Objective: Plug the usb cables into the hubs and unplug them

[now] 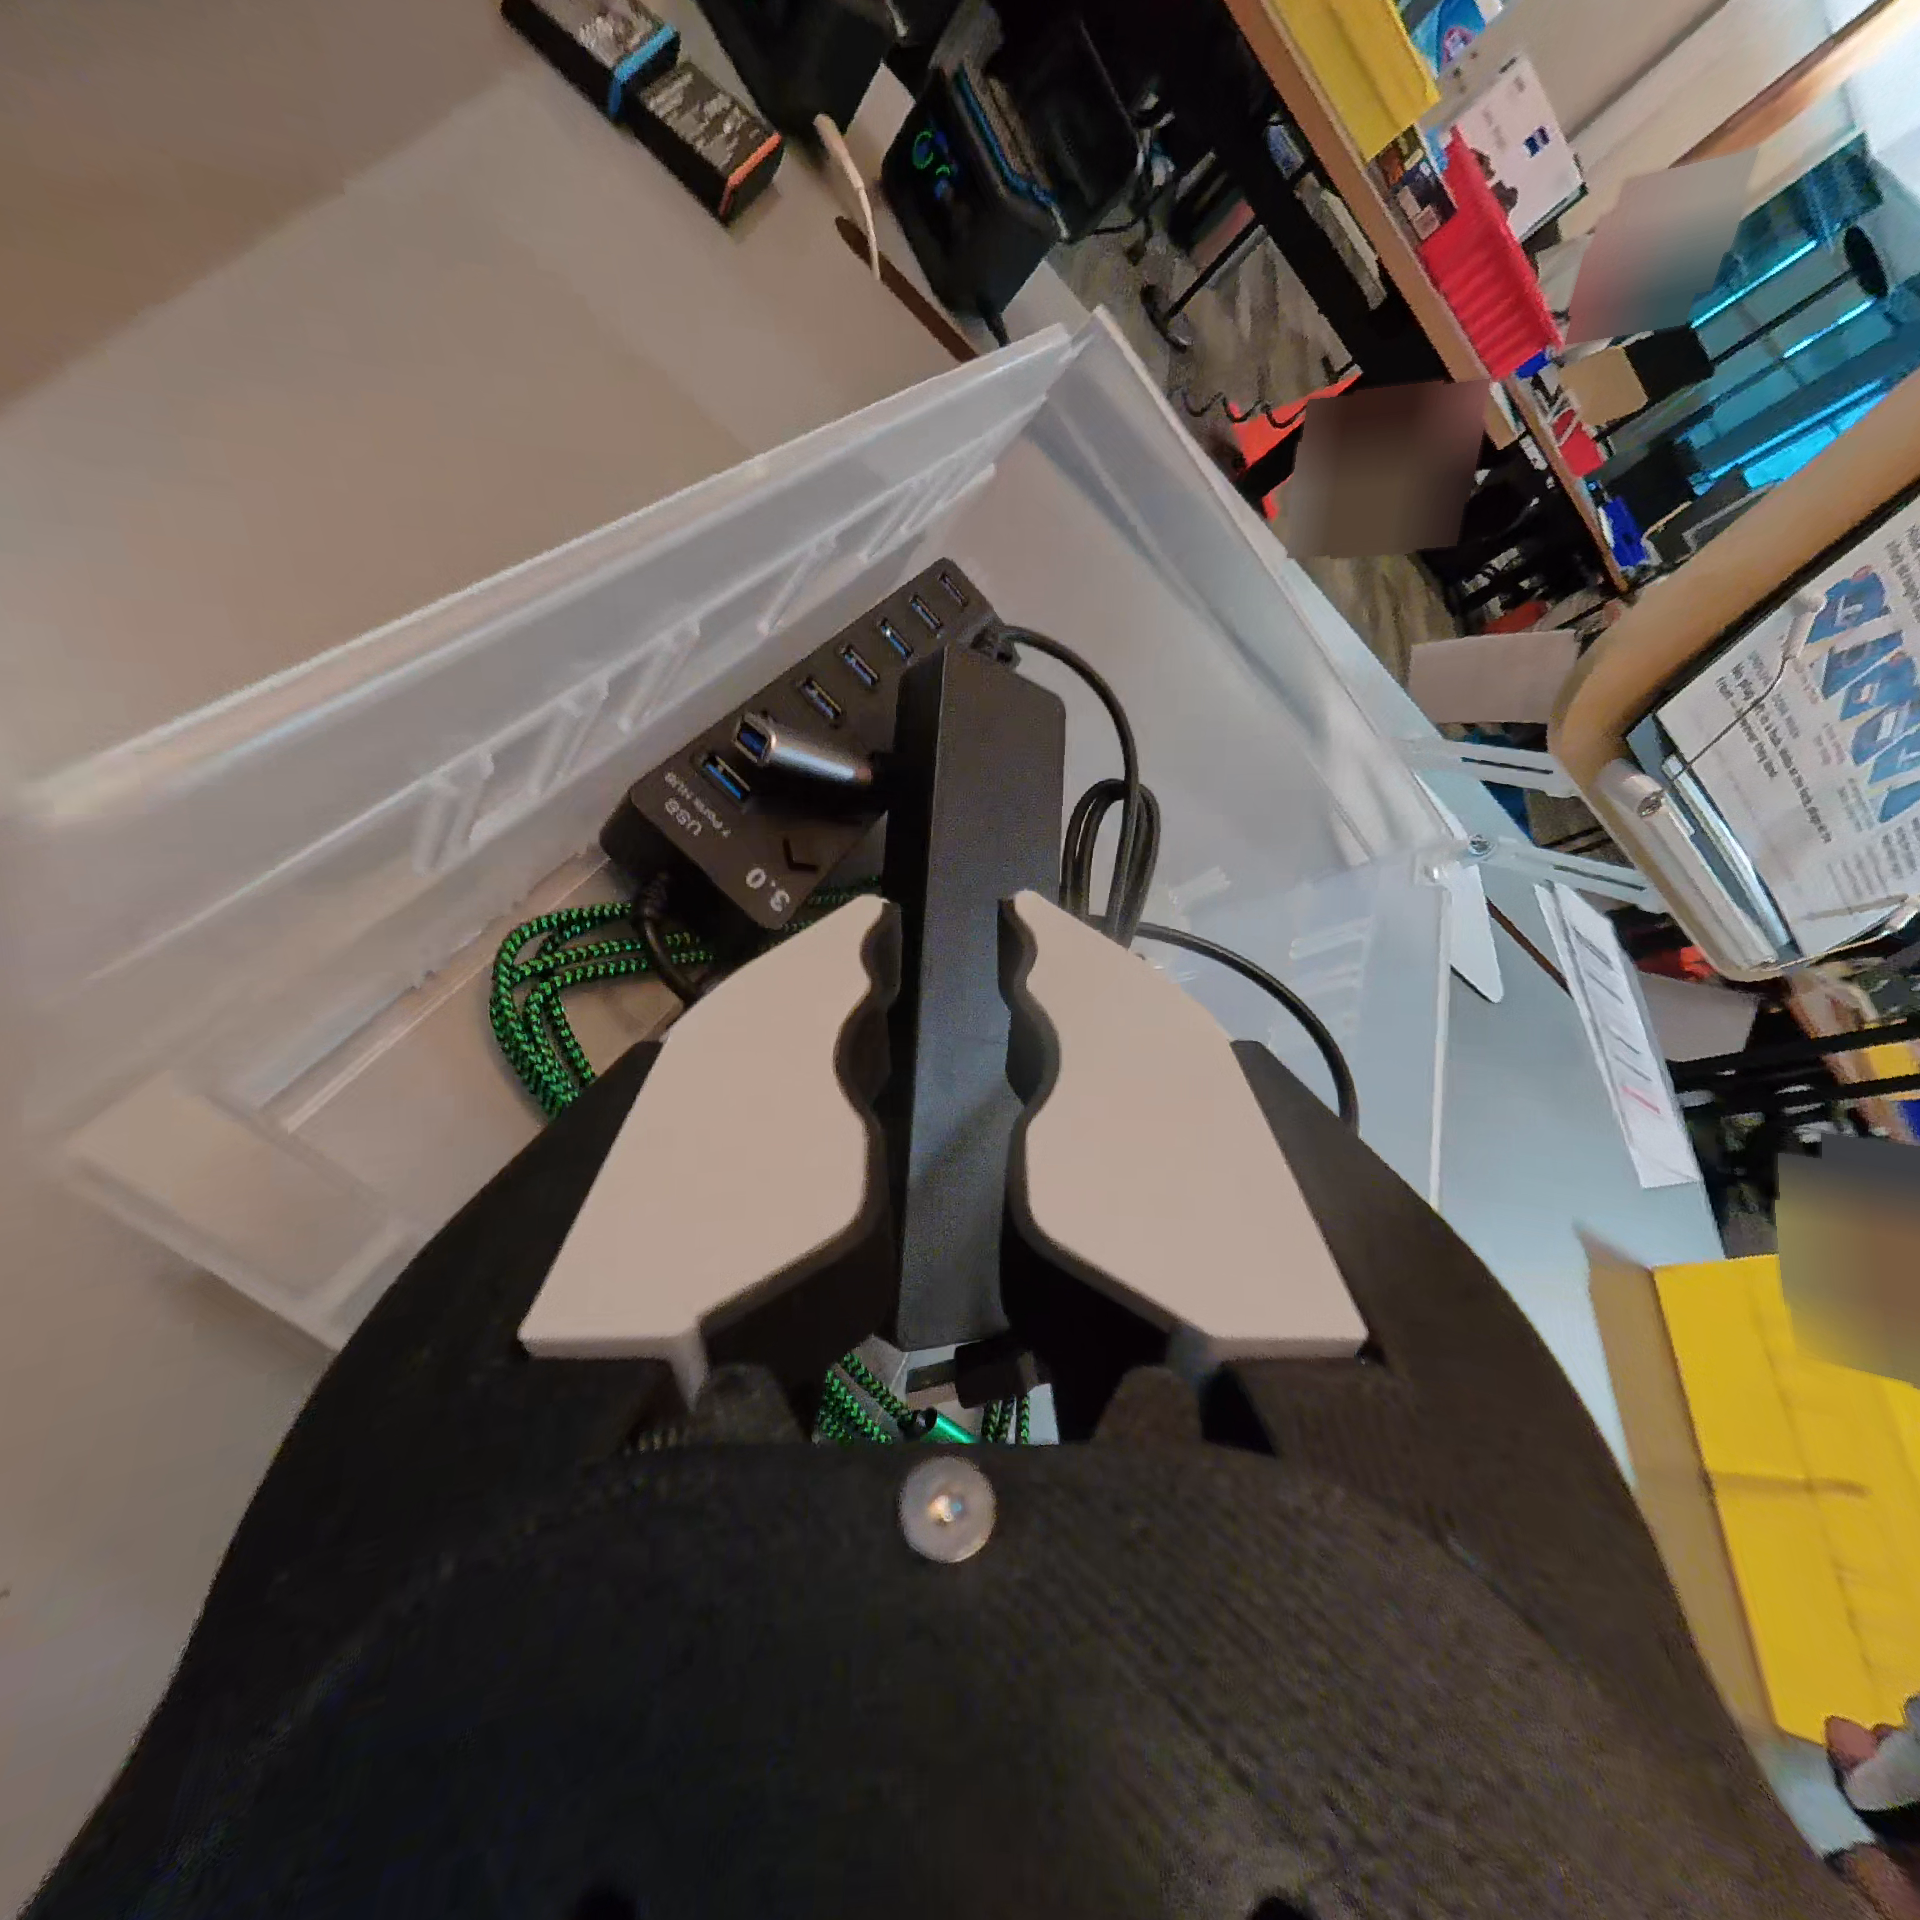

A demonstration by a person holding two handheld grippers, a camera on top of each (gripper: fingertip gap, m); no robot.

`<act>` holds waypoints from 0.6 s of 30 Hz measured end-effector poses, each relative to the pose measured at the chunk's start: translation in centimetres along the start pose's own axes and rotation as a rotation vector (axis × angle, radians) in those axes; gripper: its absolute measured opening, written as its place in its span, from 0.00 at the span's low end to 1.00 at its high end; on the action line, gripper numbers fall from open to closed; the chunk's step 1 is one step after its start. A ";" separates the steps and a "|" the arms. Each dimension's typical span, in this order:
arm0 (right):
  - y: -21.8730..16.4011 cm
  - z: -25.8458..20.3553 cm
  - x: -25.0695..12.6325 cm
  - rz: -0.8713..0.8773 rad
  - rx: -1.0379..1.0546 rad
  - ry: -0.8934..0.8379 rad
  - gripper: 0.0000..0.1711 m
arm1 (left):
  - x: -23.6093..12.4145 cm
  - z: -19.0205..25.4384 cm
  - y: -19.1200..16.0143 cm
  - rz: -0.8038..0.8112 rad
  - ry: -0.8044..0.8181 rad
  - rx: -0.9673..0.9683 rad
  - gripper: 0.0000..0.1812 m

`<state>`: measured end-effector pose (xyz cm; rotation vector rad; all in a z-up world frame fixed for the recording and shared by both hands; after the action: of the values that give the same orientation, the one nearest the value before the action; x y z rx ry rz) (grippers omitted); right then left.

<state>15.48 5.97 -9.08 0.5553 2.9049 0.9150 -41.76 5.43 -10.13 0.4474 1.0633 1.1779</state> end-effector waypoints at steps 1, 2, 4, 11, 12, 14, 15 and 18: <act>0.0 0.0 0.0 0.000 0.000 0.000 0.11 | -0.1 0.1 0.3 -0.002 0.008 0.024 0.10; 0.0 0.0 0.0 -0.001 0.000 0.000 0.11 | -0.2 0.3 0.5 -0.012 0.014 0.051 0.10; 0.0 0.0 0.0 -0.001 0.000 0.000 0.11 | -0.1 0.7 0.7 -0.067 0.017 0.118 0.10; -0.1 -0.1 0.0 -0.003 -0.001 0.002 0.11 | 1.2 -0.8 -1.4 -0.450 0.184 0.387 0.10; -0.1 -0.1 0.0 -0.003 -0.001 0.003 0.11 | 1.3 -1.5 -1.6 -0.506 0.228 0.414 0.09; 0.0 -0.2 0.0 0.000 -0.005 0.003 0.11 | 1.5 -2.9 -1.7 -0.567 0.305 0.438 0.07; 0.0 -0.2 -0.1 0.002 -0.008 0.002 0.11 | 1.7 -3.4 -1.7 -0.580 0.316 0.422 0.07; 0.1 -0.2 -0.1 0.004 -0.008 -0.001 0.11 | 2.5 -3.7 -1.6 -0.574 0.253 0.287 0.11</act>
<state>15.57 5.90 -8.91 0.5615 2.8989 0.9264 -44.11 6.22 -14.20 0.1886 1.4694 0.5806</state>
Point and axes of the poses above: each gripper's, where its closed fingertips meet, x out along the fingers, y out of its top, z = x × y across the jaws, the point moved 4 cm from there along -x, back along the fingers, and after that the axes turned 12 degrees about x, right-handed, at the moved point
